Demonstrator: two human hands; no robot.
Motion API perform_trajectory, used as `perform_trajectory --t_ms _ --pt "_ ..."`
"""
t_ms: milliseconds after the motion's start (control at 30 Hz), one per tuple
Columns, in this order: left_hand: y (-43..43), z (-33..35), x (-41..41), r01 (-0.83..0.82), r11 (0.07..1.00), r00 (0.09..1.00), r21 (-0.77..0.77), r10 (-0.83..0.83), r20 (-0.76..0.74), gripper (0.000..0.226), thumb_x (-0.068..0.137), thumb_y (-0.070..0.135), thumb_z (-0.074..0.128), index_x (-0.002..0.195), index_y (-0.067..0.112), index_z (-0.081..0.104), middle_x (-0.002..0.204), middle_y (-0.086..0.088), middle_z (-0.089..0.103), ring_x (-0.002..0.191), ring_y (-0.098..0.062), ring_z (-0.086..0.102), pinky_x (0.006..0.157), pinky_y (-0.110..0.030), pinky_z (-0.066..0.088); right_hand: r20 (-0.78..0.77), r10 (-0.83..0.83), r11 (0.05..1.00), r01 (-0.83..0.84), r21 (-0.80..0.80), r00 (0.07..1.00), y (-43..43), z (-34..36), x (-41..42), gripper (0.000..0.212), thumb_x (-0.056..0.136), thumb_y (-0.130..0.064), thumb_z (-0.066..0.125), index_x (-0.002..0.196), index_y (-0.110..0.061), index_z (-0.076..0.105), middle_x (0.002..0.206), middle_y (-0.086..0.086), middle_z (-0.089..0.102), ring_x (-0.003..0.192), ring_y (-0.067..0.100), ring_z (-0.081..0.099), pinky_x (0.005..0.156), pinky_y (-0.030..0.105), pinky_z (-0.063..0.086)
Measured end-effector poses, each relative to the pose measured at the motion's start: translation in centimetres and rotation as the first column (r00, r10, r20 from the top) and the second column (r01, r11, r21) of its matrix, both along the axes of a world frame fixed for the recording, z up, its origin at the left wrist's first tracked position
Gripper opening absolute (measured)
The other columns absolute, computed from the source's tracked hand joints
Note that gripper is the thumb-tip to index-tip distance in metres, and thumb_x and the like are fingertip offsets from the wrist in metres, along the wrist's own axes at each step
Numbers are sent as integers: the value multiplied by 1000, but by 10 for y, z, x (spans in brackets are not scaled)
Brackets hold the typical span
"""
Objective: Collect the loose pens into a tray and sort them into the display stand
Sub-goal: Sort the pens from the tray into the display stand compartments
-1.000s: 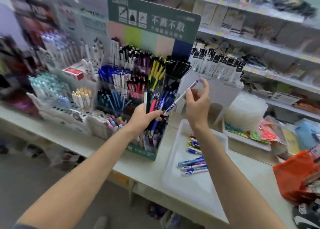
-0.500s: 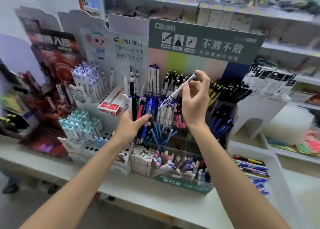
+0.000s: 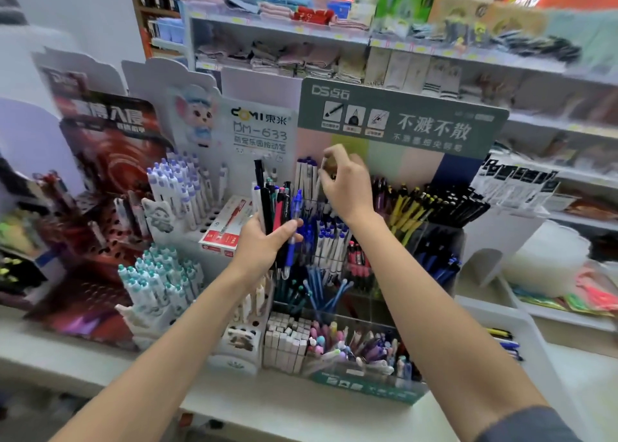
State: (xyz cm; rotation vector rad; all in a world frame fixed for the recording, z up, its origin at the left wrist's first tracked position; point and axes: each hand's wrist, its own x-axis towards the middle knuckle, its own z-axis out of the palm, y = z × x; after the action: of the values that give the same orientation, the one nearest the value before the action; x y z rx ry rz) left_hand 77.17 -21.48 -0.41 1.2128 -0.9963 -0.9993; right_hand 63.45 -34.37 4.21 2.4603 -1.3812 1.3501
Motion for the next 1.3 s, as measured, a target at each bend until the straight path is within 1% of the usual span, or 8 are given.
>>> perform_trajectory --t_ms 100,200,400,633,767,867,1000,1300 --pt "0 0 0 7 1000 1000 -10 -7 -18 12 94 16 65 106 14 63 98 -1 77 90 -21 74 70 -37 60 -100 -43 998 38 -54 994 6 -5 -6 25 90 -16 66 114 -12 69 101 8 72 105 29 55 92 40 40" --pt "-1 2 -2 11 1000 1000 -19 -11 -29 16 93 18 66 109 13 63 99 -3 76 89 -19 74 63 -33 59 -2 -37 971 36 -238 999 27 6 -17 29 88 -12 62 116 -11 70 101 2 70 98 21 55 84 30 34" --pt "2 0 -13 4 999 998 -49 -7 -67 18 92 17 67 109 11 65 92 -12 75 84 -25 75 69 -41 62 145 275 851 -310 424 951 73 3 -12 43 93 -17 65 134 -17 54 95 0 64 84 14 63 78 24 53" --pt "7 -8 -11 33 999 999 -37 -33 -5 23 95 16 66 114 5 64 93 -14 76 85 -28 75 69 -42 62 357 230 758 -397 518 905 78 -14 -16 45 87 -12 72 128 -17 53 100 4 69 89 12 67 78 18 53" --pt "6 -16 -3 -40 999 999 -11 41 31 23 94 17 67 109 0 63 81 -10 75 76 -21 74 69 -37 60 577 92 871 -347 349 811 75 -12 -23 38 89 -2 65 121 -16 49 90 6 63 83 22 67 72 29 57" --pt "10 -23 8 -70 998 997 7 69 42 16 95 13 65 103 -1 65 76 -7 71 68 -14 70 68 -30 58 533 85 969 -195 154 842 73 -12 -23 39 90 0 63 124 -13 47 86 -5 58 76 4 60 71 19 52" --pt "12 -26 14 -31 1000 999 6 31 27 16 95 11 64 103 -3 65 74 -6 70 67 -13 69 66 -24 57 484 153 984 -176 4 861 71 -20 -13 39 91 4 60 125 -7 44 91 0 57 76 12 62 68 25 55" --pt "13 -28 23 6 999 999 32 -7 38 9 94 15 66 98 7 67 72 -2 71 70 -14 70 67 -29 56 203 153 969 -187 161 967 61 -39 -3 18 96 -8 58 114 -9 54 92 2 62 81 15 61 74 23 51"
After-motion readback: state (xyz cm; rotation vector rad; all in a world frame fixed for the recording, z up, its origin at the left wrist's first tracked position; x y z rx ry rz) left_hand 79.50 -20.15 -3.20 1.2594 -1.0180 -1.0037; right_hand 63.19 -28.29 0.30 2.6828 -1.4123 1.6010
